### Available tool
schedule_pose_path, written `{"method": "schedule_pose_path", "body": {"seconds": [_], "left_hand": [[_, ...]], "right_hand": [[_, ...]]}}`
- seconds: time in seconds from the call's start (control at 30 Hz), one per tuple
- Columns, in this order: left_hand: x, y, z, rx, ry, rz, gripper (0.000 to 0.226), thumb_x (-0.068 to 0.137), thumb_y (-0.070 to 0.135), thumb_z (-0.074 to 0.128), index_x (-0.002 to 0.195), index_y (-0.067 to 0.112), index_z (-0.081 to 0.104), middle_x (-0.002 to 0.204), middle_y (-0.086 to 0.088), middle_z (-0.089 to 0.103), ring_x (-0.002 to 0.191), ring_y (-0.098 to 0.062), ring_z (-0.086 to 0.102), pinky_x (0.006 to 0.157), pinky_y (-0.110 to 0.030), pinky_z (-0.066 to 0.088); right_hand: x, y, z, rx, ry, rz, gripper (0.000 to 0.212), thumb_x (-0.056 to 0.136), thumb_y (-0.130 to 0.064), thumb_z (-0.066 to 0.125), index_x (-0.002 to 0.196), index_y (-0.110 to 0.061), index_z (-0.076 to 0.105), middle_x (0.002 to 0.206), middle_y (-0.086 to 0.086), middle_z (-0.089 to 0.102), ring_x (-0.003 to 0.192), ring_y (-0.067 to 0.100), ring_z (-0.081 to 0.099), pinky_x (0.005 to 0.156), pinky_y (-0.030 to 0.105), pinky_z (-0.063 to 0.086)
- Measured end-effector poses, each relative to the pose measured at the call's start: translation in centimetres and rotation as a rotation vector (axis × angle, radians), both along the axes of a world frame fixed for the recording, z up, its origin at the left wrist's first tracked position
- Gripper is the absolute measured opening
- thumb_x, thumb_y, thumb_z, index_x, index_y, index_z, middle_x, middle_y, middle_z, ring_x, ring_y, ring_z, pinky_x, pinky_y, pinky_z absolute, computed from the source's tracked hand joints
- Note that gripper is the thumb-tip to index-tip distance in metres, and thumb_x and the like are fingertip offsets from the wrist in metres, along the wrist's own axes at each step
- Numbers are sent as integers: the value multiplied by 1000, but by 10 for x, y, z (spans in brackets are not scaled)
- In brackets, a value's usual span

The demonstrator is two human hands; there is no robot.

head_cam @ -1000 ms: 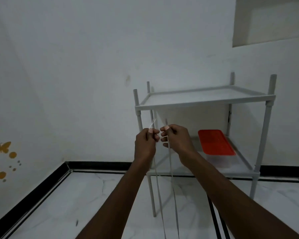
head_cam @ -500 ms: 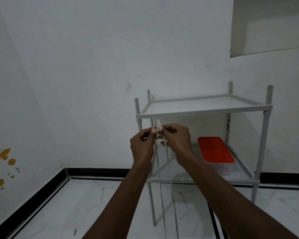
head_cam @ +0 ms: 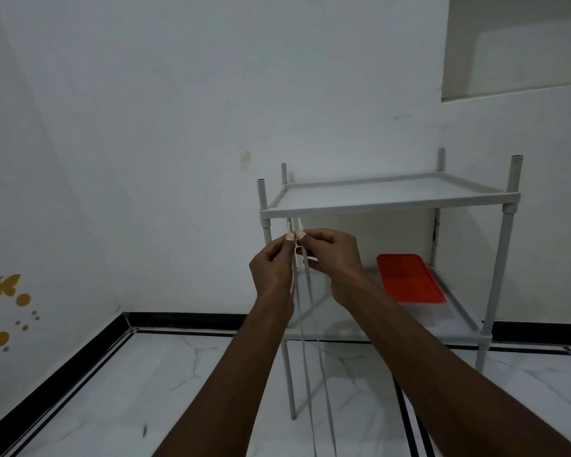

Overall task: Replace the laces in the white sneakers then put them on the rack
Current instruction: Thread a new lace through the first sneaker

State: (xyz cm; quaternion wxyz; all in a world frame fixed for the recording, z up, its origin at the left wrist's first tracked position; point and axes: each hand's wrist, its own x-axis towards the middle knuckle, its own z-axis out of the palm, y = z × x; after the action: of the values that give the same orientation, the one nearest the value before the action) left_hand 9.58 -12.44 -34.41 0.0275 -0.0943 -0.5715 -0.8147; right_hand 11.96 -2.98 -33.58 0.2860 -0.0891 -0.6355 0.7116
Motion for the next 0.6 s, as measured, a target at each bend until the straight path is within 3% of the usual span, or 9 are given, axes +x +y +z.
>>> {"method": "schedule_pose_path", "body": {"seconds": [0.27,0.47,0.6], "left_hand": [[-3,4,-4,-13,5,-2,9,93,26,72,88,33,72,91,13,72,94,0,63,78,-19,45],[-2,6,-3,-36,19,4,4,94,27,71,95,31,73,94,14,71,95,0,62,79,-18,47],[-1,2,-35,-122,67,42,15,92,32,73,105,26,76,95,18,72,90,8,63,76,-12,44]], "right_hand": [[-2,5,-3,2,-6,6,14,87,-24,76,98,-16,78,88,0,77,86,13,74,79,29,60],[-3,10,-7,31,-14,-9,11,86,-27,76,95,-20,79,86,-2,77,87,12,74,85,35,60],[6,16,-45,193,-57,-50,16,90,-32,71,99,-21,77,90,-8,75,89,5,70,85,29,57]]}}
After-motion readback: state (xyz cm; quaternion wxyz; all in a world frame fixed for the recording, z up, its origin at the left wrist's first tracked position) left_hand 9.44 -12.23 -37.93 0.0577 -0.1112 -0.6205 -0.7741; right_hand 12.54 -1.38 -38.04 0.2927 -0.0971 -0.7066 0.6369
